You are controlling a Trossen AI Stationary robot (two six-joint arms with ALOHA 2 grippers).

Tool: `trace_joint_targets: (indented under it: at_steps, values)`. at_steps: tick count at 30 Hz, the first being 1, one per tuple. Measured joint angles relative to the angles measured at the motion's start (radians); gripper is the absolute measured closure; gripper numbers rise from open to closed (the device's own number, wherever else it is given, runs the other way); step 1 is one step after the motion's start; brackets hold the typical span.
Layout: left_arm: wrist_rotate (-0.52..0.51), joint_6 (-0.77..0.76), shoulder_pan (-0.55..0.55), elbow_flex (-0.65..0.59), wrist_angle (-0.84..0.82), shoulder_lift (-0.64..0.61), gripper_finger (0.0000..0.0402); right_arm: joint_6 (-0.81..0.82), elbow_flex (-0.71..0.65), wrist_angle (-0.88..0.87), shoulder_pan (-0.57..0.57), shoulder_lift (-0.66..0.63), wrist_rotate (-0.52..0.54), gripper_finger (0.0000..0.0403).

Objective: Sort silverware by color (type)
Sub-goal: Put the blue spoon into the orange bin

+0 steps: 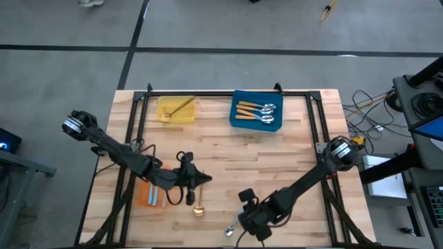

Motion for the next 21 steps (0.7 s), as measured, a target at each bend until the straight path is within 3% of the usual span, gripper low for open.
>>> trace_joint_targets:
  at_steps: [5,14,21]
  values:
    - [0.0,0.028,-0.039,0.001,0.143,0.066,0.04,-0.001,0.01,0.023,0.014,0.05,0.002,0.0335]
    - [-0.017,0.042,-0.071,0.0,0.22,0.162,0.04,0.021,0.01,0.03,0.013,0.081,0.018,0.0332]
    - [-0.072,0.05,-0.082,0.0,0.229,0.178,0.04,0.051,0.01,0.1,0.013,0.08,0.017,0.027]
